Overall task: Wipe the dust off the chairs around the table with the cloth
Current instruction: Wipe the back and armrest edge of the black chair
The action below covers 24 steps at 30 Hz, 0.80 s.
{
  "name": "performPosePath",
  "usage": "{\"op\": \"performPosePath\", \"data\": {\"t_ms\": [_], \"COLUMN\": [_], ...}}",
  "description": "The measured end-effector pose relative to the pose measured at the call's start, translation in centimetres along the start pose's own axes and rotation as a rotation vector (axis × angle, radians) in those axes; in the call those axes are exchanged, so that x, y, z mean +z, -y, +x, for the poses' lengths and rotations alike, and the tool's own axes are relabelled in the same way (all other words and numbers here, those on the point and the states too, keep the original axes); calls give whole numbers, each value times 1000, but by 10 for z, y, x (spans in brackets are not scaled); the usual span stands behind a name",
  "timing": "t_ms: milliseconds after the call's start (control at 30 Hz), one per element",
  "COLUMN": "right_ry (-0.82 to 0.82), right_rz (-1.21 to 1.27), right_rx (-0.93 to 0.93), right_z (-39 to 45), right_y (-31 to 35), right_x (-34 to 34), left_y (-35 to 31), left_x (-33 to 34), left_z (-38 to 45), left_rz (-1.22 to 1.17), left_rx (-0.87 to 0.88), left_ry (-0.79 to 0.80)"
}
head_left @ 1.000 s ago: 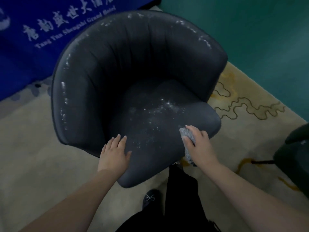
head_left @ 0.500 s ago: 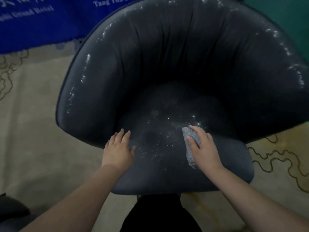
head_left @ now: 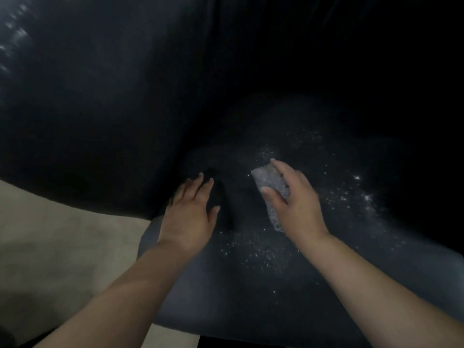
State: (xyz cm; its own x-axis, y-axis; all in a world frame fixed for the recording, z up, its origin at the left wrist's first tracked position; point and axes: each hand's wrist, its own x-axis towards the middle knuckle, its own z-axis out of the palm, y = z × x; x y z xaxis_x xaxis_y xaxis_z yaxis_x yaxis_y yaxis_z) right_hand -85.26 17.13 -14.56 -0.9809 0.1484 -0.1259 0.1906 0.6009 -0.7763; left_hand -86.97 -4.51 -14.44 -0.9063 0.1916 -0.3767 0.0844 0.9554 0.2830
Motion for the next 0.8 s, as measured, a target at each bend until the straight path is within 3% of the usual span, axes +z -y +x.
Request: {"op": "performPosePath", "data": {"t_ms": [100,300,433,567,733,800], "right_ry": [41,-99,-30,-67,86,48], "right_rz": [-190,-322,-326,-342,-302,-318], "right_rx": [-134,-155,-224,-150,-262,-279], "right_z": [13,-8,10,46,-26,-26], "right_y": [-6,-10,-10,-14,-12,-18], "right_x": [28,52,51,43,52,47], "left_y": [7,16,18,22,29,32], "left_x": [16,31,33,33,33,32], "left_z": [6,7,6,6,-5,-14], "left_rz": [-16,-29,-42,-56,-43,-29], "left_rx": [11,36,36,41,44,35], "left_ry": [-14,-26,-37,-28,-39,-49]}}
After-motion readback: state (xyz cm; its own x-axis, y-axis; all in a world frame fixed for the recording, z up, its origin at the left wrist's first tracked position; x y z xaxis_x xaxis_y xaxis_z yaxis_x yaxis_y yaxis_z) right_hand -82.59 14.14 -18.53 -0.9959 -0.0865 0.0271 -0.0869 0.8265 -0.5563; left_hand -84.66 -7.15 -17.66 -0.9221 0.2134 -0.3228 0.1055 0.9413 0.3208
